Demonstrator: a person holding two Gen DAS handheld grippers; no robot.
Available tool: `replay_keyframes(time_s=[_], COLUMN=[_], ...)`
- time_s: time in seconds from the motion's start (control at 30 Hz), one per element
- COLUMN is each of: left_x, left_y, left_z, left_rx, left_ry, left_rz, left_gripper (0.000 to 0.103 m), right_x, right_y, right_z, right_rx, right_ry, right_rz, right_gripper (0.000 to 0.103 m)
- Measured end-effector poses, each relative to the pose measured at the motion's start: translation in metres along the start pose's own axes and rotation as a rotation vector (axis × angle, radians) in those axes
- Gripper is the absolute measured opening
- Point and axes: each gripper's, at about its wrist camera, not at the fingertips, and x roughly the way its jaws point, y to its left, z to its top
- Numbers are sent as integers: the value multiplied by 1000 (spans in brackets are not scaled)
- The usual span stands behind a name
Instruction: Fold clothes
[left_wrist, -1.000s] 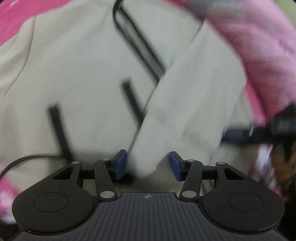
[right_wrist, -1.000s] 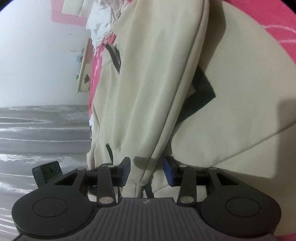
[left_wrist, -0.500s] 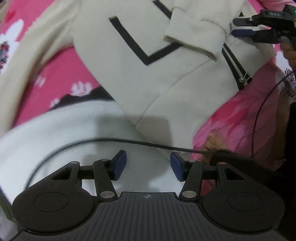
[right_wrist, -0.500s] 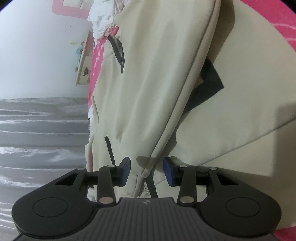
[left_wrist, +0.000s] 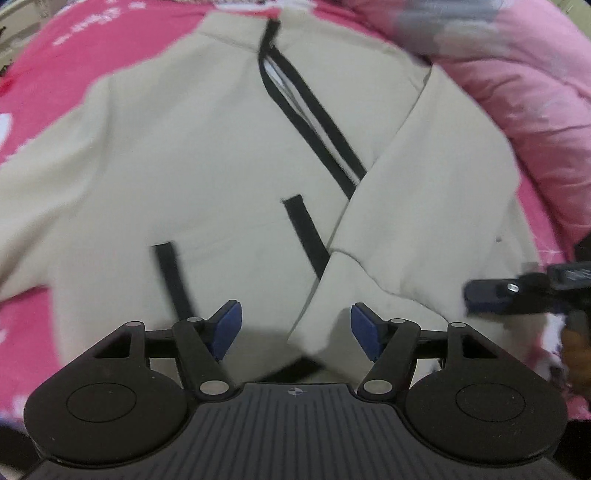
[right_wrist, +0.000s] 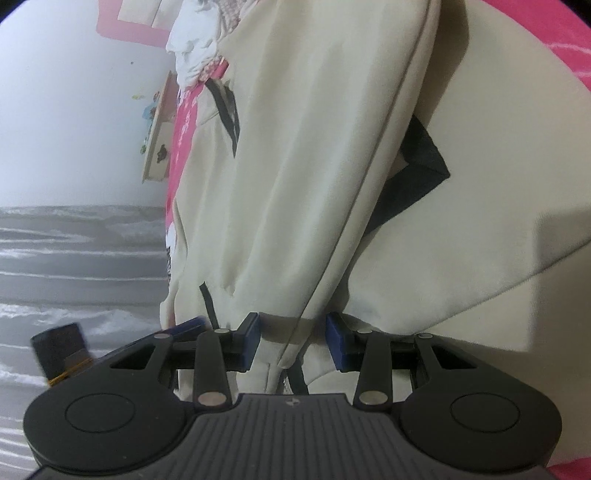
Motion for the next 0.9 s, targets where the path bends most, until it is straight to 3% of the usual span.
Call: replay_keyframes(time_s=[0.17, 0.23, 0.33, 0.4, 0.53, 0.77, 0.9], left_x=[6, 5, 2, -3, -20, -40, -45], left_y=[-9, -10, -10, -8, 0, 5, 5], left_z=[-5, -7, -11, -14, -16, -29, -33], left_rx=[1, -18, -59, -102, -179, -198, -205], left_ry=[-31, -47, -75, -85, -96, -66, -63], left_rz=[-24, -38, -59, -78, -95, -59, -45], left_gripper=[43, 28, 6, 4, 3, 3, 3], right_x=[-1, 2, 6, 5, -2, -1, 0], right_y=[-5, -6, -5, -2, 15, 58, 65], right_z=[-1, 0, 0, -1, -5, -26, -30], right_rx=[17, 15, 5, -18, -113, -350, -379], right_ry=[-18, -19, -25, -31, -38, 3, 24], right_rz=[4, 3, -8, -19, -34, -84, -101], right_gripper=[33, 31, 18, 6, 5, 5, 5])
